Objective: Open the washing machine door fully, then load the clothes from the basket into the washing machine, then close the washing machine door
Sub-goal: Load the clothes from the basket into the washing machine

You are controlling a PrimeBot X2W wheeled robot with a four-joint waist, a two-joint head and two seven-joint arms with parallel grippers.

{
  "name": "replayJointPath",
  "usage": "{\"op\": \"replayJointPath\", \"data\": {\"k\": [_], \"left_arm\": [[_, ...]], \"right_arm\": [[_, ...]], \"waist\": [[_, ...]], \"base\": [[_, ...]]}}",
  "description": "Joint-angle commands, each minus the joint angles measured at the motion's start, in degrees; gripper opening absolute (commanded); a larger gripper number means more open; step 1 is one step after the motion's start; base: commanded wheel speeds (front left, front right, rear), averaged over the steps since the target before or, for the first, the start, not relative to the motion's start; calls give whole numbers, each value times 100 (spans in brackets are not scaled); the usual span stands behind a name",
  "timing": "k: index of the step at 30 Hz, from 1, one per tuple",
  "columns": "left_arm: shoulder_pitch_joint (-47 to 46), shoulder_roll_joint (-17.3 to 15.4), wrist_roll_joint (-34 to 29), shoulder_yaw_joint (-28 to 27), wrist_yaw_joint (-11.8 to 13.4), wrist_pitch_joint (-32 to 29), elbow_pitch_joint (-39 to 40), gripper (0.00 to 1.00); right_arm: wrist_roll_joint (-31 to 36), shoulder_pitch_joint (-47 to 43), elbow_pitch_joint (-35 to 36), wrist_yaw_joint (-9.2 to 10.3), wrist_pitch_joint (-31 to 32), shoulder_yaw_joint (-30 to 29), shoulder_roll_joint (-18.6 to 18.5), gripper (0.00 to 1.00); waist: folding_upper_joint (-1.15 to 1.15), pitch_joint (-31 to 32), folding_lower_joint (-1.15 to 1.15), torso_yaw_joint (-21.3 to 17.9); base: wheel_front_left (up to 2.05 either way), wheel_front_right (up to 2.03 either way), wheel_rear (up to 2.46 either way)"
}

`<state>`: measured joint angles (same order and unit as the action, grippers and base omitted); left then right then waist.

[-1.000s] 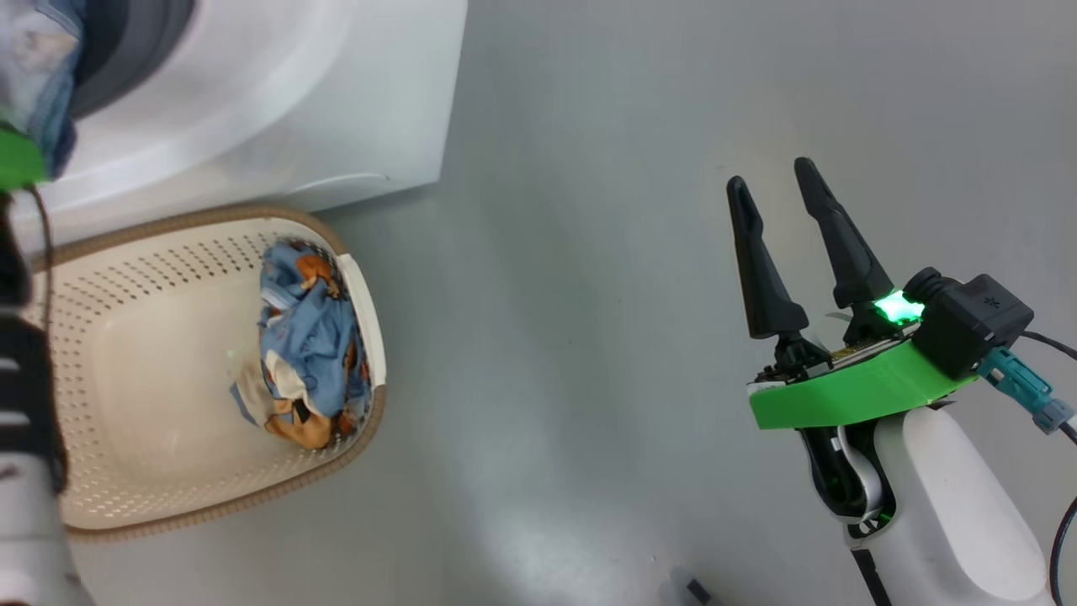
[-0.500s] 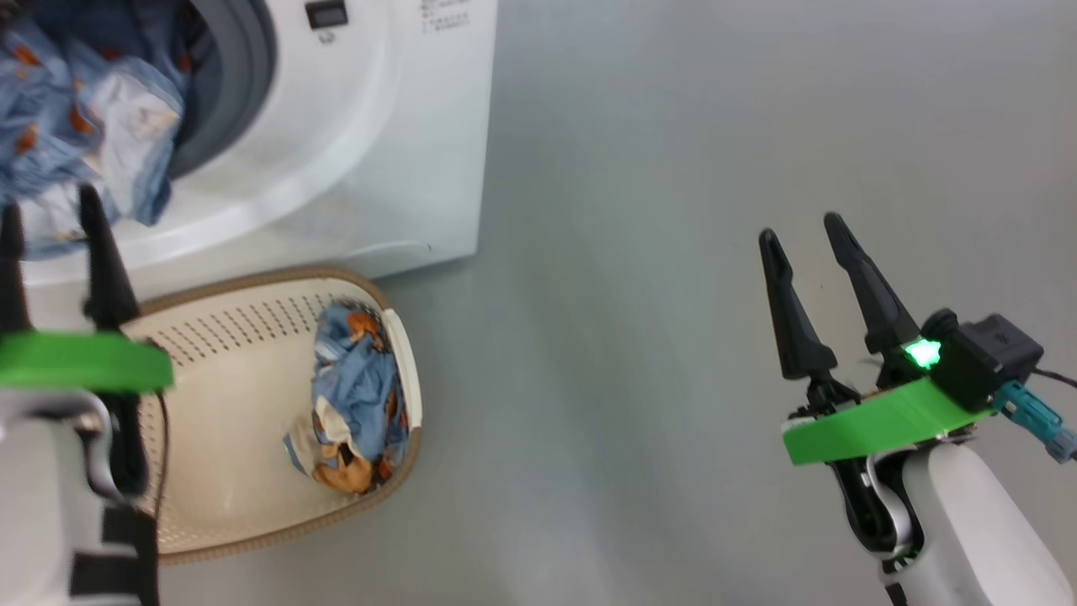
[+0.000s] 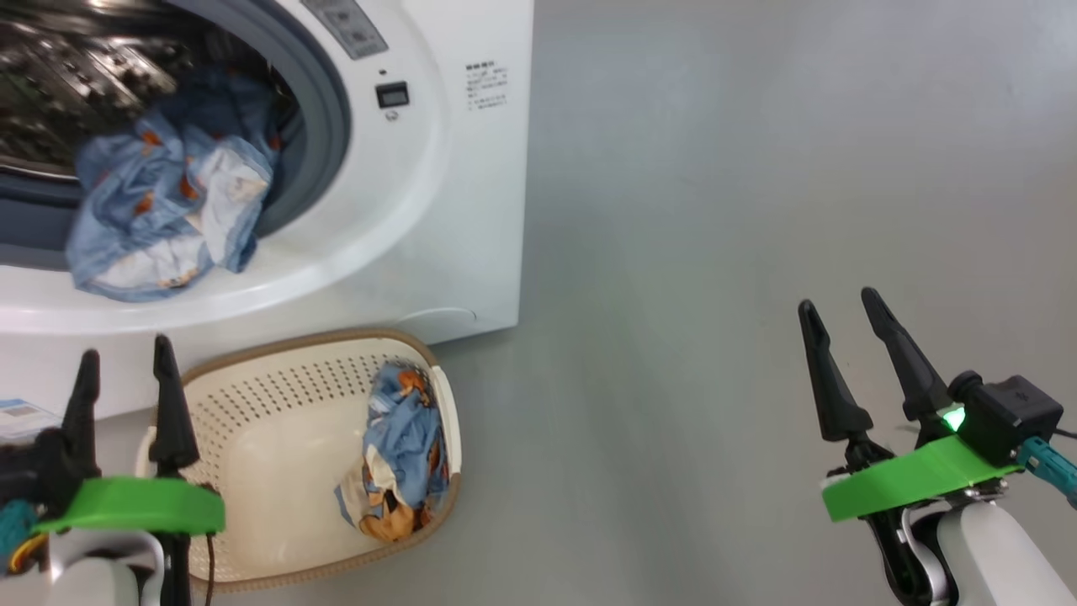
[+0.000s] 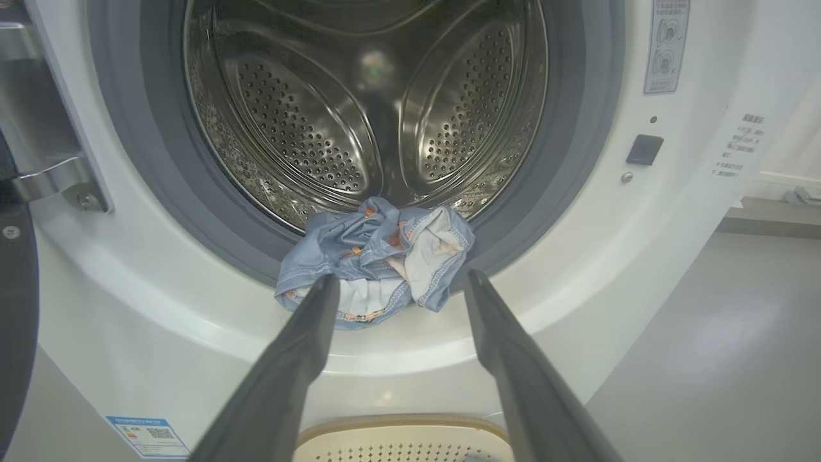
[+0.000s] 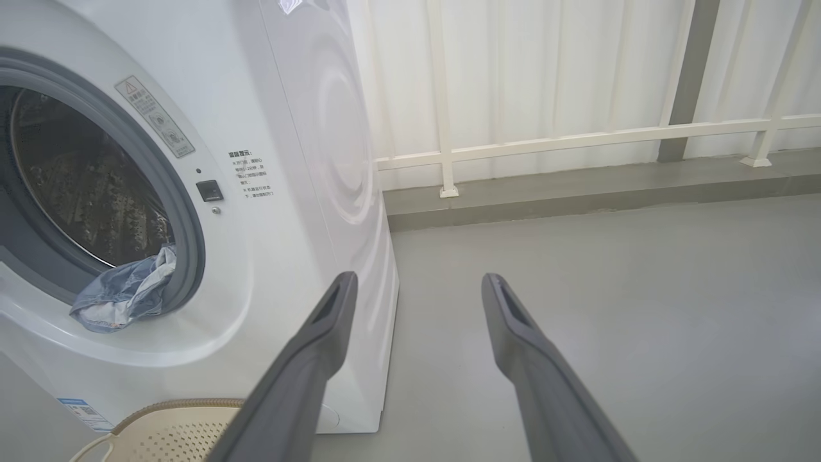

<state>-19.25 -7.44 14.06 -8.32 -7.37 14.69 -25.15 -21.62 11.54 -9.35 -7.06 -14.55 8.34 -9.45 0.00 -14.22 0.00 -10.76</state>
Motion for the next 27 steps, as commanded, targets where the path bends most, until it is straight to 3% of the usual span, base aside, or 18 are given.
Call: {"op": "replayJointPath", "data": {"k": [1, 17, 27], "left_arm": [[141, -88, -29, -189, -12, 30, 237, 100], [1340, 113, -58, -345, -12, 30, 878, 100], [1371, 194, -61, -402, -12, 30, 971, 100]], "right_arm": [[-22, -105, 111, -43, -45, 41, -111, 100], [-53, -637, 115, -43, -45, -130, -231, 100], [-38, -663, 171, -43, -45, -211, -206, 100]], "waist": [[0, 226, 0, 126], [0, 778, 0, 206], [0, 684, 0, 230]], "base": [[0, 0, 0], [0, 0, 0], [0, 0, 0]]}}
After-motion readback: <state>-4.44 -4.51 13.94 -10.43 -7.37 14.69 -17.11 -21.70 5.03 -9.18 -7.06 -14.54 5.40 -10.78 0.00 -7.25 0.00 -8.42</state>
